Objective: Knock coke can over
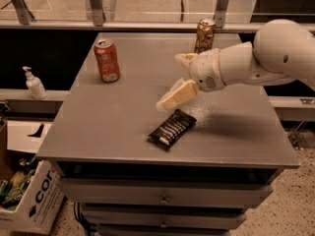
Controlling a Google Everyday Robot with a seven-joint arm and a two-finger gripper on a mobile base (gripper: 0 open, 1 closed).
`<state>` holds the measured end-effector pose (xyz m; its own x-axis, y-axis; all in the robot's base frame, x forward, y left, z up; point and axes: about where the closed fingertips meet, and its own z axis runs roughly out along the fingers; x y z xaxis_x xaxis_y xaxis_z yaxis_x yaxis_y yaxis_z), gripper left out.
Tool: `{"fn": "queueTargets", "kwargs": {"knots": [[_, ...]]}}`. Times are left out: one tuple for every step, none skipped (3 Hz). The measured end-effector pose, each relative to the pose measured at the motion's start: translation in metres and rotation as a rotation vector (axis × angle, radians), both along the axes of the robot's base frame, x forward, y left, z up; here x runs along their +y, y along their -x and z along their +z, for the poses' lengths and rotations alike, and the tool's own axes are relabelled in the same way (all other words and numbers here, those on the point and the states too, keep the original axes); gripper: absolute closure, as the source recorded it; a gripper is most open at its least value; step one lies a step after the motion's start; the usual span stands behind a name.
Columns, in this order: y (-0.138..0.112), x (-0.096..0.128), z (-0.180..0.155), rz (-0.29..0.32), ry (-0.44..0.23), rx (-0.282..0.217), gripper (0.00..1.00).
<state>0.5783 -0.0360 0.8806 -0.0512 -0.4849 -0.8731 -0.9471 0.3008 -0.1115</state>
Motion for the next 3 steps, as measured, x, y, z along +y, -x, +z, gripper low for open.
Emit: {"fn": "queueTargets", "kwargs": {"knots": [[-0.018,0.022,-0.003,0.004,-0.127,-0.032,0.00],[-0.031,0.051,0.000,0.005,-0.226,-0.058,0.00],[-0.045,0.083,0.002,0.012,-0.295,-0.083,0.00]]}}
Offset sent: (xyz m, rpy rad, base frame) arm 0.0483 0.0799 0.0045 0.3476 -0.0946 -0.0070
